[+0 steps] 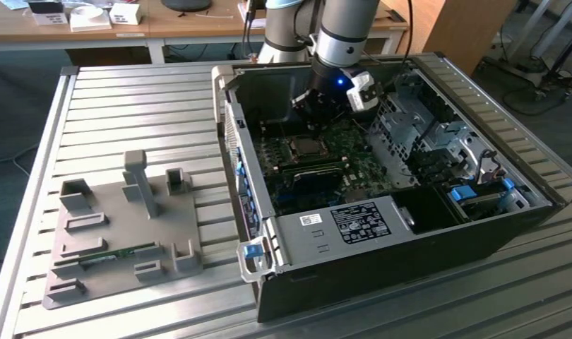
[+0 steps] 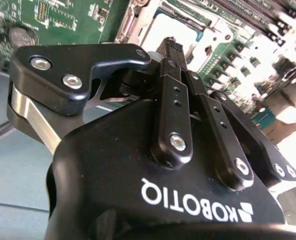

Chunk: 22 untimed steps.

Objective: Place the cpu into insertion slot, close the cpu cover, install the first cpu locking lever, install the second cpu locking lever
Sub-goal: 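Close the cpu cover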

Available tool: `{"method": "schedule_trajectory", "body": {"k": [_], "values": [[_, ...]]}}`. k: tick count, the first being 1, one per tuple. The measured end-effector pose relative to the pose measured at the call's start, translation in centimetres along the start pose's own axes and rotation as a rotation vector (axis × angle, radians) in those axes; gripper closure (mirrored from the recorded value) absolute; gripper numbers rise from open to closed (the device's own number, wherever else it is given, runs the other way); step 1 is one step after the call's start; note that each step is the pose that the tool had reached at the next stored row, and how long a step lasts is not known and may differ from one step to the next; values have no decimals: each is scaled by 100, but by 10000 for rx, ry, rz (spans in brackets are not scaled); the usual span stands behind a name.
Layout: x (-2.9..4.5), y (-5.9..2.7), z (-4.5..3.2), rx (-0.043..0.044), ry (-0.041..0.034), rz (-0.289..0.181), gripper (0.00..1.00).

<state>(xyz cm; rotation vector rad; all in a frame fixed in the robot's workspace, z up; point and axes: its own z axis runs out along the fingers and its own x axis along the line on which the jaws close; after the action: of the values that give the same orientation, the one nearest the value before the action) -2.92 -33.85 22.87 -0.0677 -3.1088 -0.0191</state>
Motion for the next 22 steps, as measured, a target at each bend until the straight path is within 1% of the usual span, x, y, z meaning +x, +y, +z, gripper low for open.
{"method": "schedule_trajectory", "body": {"k": [3, 4, 5, 8, 11, 15, 18, 22], "values": [[2, 0, 2, 9, -9, -299, 89], [3, 0, 2, 5, -35, -334, 89], [5, -2, 4, -17, -72, -350, 89], [19, -5, 11, -67, -224, -373, 89], [23, -6, 19, -76, -302, -407, 89], [27, -7, 22, -75, -314, -420, 89], [73, -9, 30, -75, -314, -420, 89], [79, -9, 32, -75, -314, -421, 89]]}}
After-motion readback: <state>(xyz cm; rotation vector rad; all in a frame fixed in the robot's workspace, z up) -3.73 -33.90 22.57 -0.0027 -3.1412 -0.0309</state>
